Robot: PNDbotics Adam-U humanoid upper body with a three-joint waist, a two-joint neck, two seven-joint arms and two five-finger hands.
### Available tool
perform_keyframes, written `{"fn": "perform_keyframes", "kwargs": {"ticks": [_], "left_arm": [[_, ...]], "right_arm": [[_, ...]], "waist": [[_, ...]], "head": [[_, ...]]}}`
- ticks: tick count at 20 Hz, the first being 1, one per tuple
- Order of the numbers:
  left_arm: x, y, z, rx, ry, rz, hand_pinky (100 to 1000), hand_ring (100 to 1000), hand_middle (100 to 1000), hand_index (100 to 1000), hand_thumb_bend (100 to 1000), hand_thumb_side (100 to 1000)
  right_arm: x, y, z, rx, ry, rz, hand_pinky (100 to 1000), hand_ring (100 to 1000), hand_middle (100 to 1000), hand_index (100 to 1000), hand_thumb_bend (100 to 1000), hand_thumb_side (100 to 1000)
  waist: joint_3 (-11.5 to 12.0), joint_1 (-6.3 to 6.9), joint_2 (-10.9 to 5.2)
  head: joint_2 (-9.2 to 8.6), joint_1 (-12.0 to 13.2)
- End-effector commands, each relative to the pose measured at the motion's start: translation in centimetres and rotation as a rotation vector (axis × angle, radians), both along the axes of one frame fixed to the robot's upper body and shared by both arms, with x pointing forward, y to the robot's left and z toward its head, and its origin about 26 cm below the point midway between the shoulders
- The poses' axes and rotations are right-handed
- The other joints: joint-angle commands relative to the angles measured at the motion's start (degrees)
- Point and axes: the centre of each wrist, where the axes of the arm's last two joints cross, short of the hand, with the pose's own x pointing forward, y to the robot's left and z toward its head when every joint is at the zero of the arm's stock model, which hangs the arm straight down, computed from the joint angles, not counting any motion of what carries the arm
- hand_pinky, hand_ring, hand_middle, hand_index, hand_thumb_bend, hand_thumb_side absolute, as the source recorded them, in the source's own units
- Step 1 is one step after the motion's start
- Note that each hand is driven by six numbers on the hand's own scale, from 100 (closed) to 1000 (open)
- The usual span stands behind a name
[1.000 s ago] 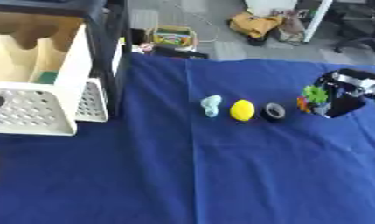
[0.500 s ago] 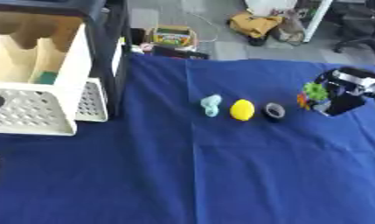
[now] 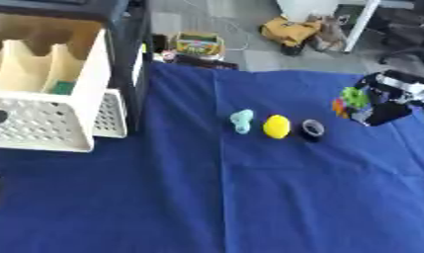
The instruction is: Pick up objects from table and place into drawer.
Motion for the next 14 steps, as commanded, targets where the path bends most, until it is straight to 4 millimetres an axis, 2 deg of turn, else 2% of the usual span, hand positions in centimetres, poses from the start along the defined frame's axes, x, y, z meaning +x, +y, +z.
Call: {"fn": "perform_keyframes", "kwargs": {"ticks": [1, 2, 8, 11, 12, 13, 14], "left_arm": [[-0.2, 0.3, 0.4, -0.003, -0.006, 0.007, 253, 100, 179, 850, 116, 1000], [-0.2, 0.3, 0.4, -0.004, -0.004, 0.007, 252, 100, 179, 850, 117, 1000], [-0.2, 0.4, 0.3, -0.014, 0.012, 0.004, 248, 100, 178, 849, 122, 1000], [-0.2, 0.4, 0.2, -0.021, 0.017, 0.000, 248, 100, 177, 847, 123, 1000], [-0.2, 0.4, 0.2, -0.023, 0.019, 0.000, 248, 100, 177, 847, 124, 1000], [-0.2, 0.4, 0.2, -0.026, 0.022, 0.000, 247, 100, 177, 847, 125, 1000], [-0.2, 0.4, 0.1, -0.028, 0.025, -0.001, 247, 100, 177, 847, 125, 1000]], "right_arm": [[-1.3, 0.0, 2.5, -0.017, -0.064, 0.010, 236, 472, 252, 411, 100, 280], [-1.4, 0.2, 2.7, -0.014, -0.072, 0.019, 230, 469, 245, 407, 100, 241], [-2.2, 1.6, 4.1, -0.011, -0.127, 0.079, 211, 458, 218, 390, 100, 247], [-2.7, 2.6, 4.9, -0.022, -0.159, 0.111, 194, 448, 203, 380, 100, 259], [-2.9, 2.9, 5.2, -0.022, -0.168, 0.124, 191, 446, 199, 378, 100, 310], [-3.0, 3.3, 5.5, -0.021, -0.178, 0.140, 187, 444, 195, 376, 100, 262], [-3.2, 3.7, 5.7, -0.020, -0.186, 0.154, 185, 442, 194, 375, 100, 261]], "waist": [[-0.03, 0.01, -2.13], [-0.04, -0.03, -2.27], [-0.20, -0.30, -3.55], [-0.23, -0.39, -4.32], [-0.25, -0.42, -4.54], [-0.23, -0.47, -4.79], [-0.20, -0.51, -4.99]], "head": [[0.10, 0.29], [0.15, 0.38], [0.77, 1.33], [1.10, 1.70], [1.19, 1.84], [1.28, 1.97], [1.36, 2.05]]}}
